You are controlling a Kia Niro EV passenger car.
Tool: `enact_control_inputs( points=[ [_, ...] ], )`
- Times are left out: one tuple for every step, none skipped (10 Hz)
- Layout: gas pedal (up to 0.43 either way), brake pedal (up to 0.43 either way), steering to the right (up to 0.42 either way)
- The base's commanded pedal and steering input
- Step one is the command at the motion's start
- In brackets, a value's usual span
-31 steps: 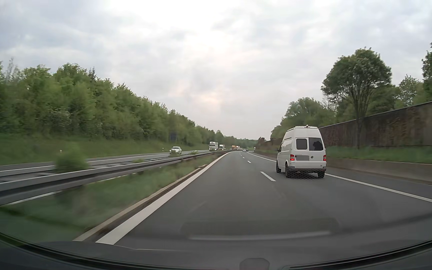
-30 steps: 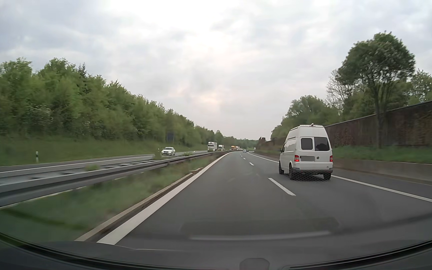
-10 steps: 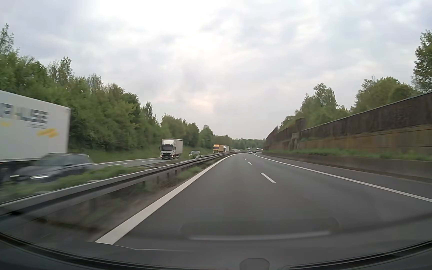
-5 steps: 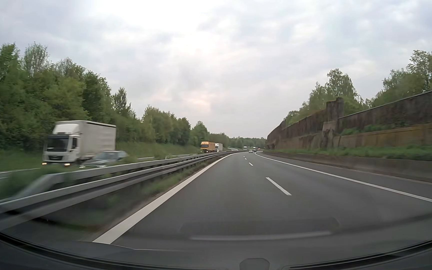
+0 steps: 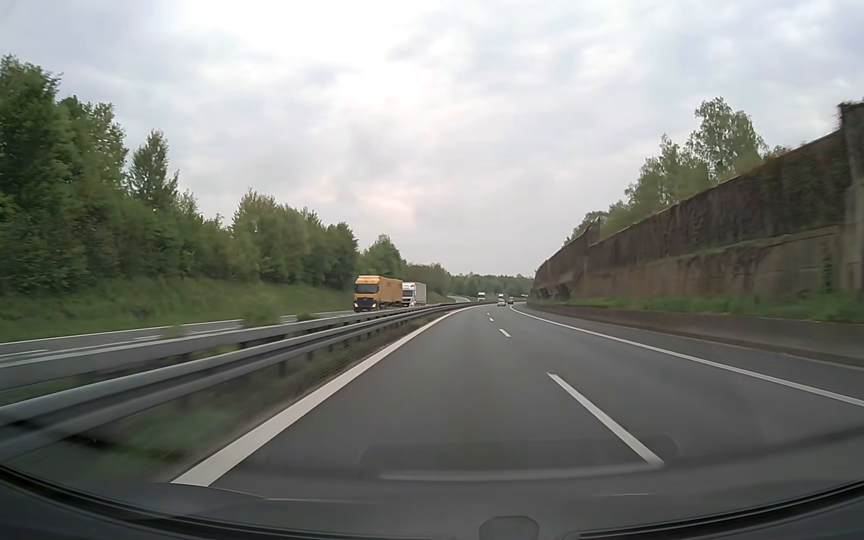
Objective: Follow the waypoints while adhering to traffic rules and regulations
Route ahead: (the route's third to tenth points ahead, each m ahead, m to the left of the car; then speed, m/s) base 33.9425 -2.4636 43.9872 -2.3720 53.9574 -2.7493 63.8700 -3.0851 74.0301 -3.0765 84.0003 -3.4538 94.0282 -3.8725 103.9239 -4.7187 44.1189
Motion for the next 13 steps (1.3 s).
enact_control_inputs(
  points=[
    [0.531, 0.000, 0.005],
    [0.512, 0.000, 0.005],
    [0.500, 0.000, 0.005],
    [0.480, 0.000, 0.005],
    [0.469, 0.000, 0.005],
    [0.461, 0.000, 0.005],
    [0.449, 0.000, 0.005],
    [0.449, 0.000, 0.005],
    [0.441, 0.000, 0.005],
    [0.441, 0.000, 0.005],
    [0.429, 0.000, 0.005],
    [0.421, 0.000, 0.005],
    [0.409, 0.000, 0.005]
  ],
)
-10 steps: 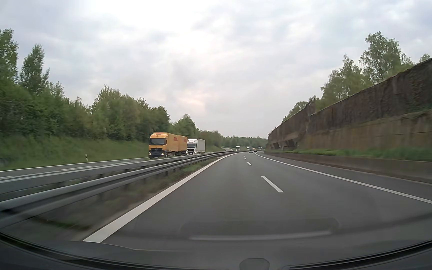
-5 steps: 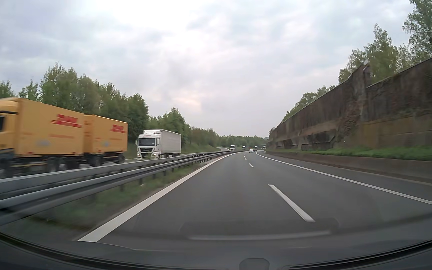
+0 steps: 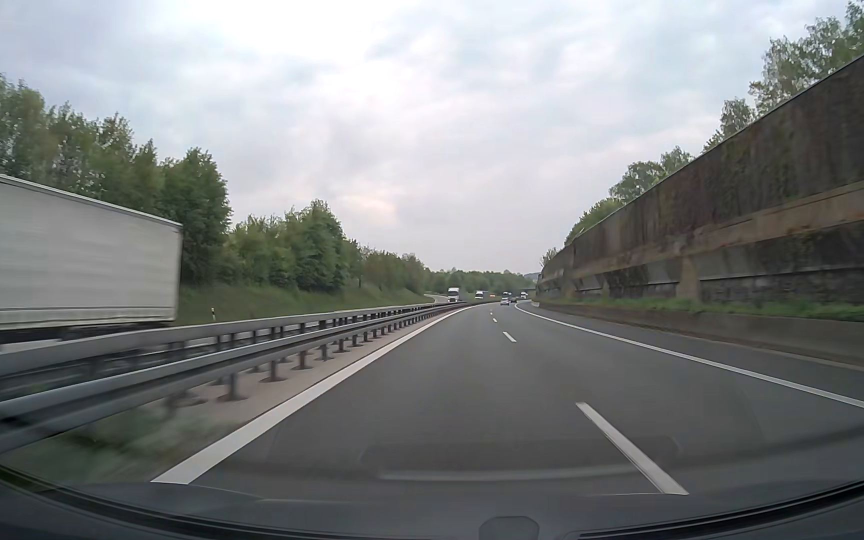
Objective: Follow the waypoints while adhering to traffic rules and regulations
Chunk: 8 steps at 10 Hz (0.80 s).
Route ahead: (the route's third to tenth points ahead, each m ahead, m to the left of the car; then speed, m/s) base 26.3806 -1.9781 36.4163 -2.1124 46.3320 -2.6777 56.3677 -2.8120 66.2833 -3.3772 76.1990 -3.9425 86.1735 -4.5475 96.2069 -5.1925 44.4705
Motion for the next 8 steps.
enact_control_inputs(
  points=[
    [0.409, 0.000, 0.005],
    [0.398, 0.000, 0.005],
    [0.390, 0.000, 0.006],
    [0.398, 0.000, 0.006],
    [0.421, 0.000, 0.006],
    [0.421, 0.000, 0.006],
    [0.421, 0.000, 0.007],
    [0.421, 0.000, 0.007]
  ],
)
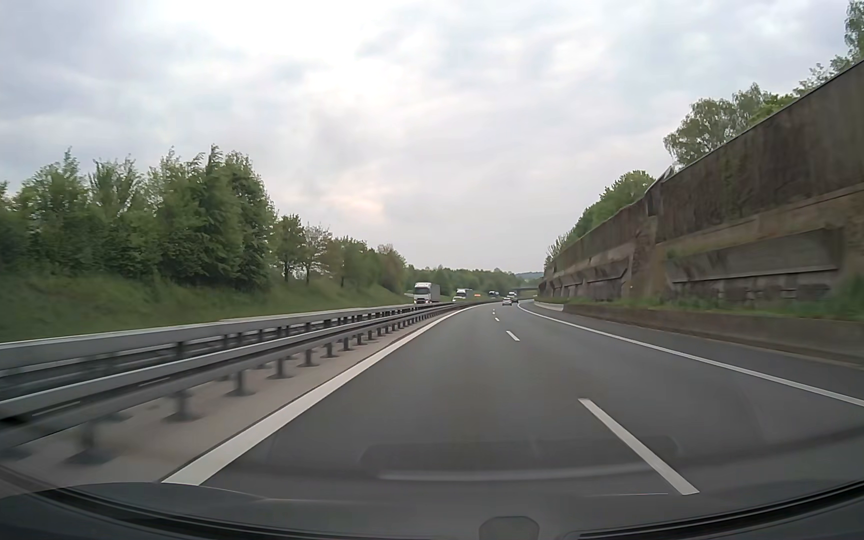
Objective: Follow the waypoints while adhering to traffic rules and regulations
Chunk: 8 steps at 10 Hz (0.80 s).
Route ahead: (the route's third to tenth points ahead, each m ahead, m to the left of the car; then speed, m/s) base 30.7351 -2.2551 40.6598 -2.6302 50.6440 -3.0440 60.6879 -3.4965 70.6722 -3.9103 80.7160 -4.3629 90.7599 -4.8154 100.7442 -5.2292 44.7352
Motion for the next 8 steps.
enact_control_inputs(
  points=[
    [0.429, 0.000, 0.008],
    [0.429, 0.000, 0.008],
    [0.429, 0.000, 0.008],
    [0.429, 0.000, 0.008],
    [0.429, 0.000, 0.008],
    [0.429, 0.000, 0.008],
    [0.429, 0.000, 0.008],
    [0.441, 0.000, 0.009]
  ],
)
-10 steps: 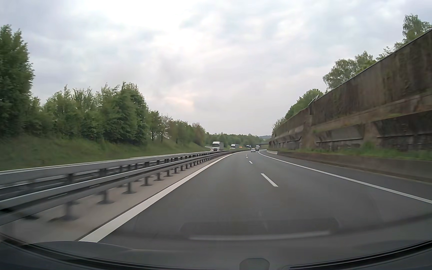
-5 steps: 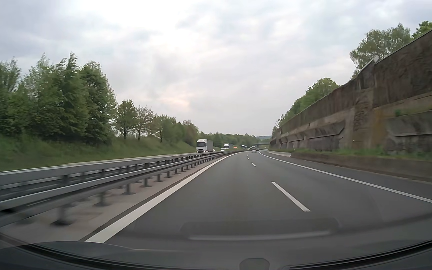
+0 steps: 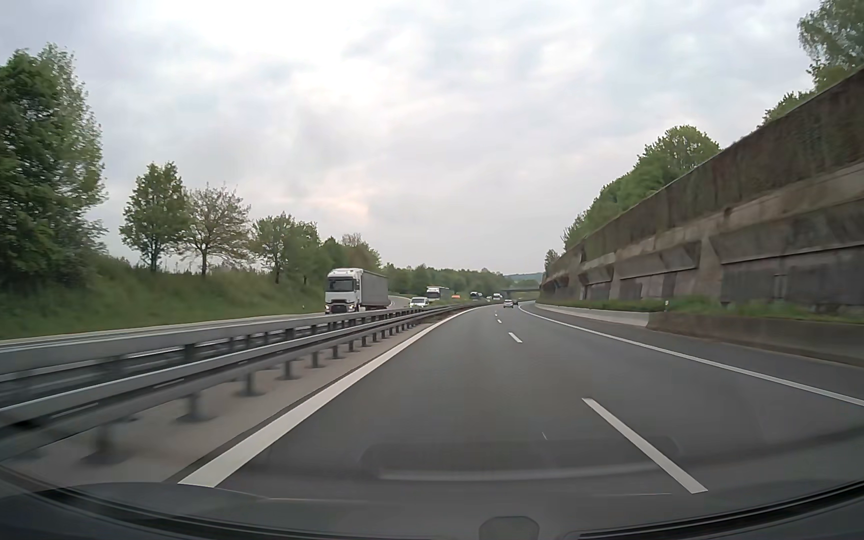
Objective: Follow the waypoints while adhering to traffic rules and regulations
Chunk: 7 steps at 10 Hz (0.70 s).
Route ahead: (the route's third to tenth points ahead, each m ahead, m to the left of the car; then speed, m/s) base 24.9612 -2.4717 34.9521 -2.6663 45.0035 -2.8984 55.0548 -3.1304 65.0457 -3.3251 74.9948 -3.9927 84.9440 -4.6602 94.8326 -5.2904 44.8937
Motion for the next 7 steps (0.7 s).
enact_control_inputs(
  points=[
    [0.441, 0.000, 0.009],
    [0.441, 0.000, 0.009],
    [0.441, 0.000, 0.010],
    [0.441, 0.000, 0.010],
    [0.429, 0.000, 0.009],
    [0.429, 0.000, 0.009],
    [0.429, 0.000, 0.010]
  ],
)
